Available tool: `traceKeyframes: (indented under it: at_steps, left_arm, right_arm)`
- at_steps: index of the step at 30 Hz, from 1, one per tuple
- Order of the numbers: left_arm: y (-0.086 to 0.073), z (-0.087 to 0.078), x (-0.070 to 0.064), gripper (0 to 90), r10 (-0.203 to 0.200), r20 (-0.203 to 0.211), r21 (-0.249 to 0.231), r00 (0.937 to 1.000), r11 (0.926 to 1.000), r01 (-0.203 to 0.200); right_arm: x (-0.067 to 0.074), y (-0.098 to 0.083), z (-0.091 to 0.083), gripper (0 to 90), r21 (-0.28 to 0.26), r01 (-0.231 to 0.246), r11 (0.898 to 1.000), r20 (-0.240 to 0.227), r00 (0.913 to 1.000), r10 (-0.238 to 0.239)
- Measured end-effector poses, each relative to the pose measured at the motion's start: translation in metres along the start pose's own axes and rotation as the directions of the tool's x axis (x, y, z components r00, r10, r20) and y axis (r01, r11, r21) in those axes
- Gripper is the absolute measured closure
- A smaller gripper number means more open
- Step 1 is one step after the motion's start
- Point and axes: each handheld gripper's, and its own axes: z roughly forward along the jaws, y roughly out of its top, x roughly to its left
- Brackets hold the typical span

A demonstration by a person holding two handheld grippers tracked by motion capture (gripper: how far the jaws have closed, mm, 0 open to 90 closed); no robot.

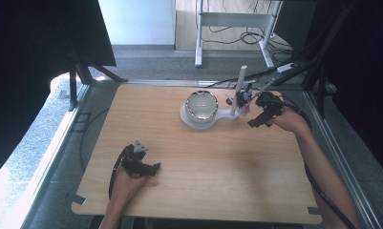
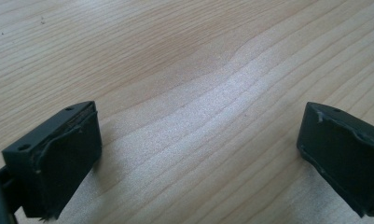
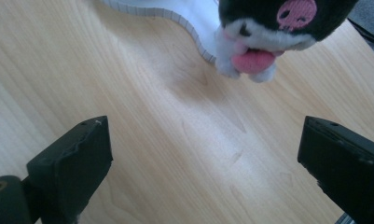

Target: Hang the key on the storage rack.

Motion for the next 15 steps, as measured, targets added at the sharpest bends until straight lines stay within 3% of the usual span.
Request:
traceKeyframes:
  at_steps: [15]
  left_arm:
    - [0.0,0.0,0.0,0.0,-0.001,-0.002,-0.003,1.0,1.0,0.001]
  right_arm:
    - [0.017,-0.012,-0.011,0.0,-0.017,0.029,0.999,0.008,0.9996,-0.029]
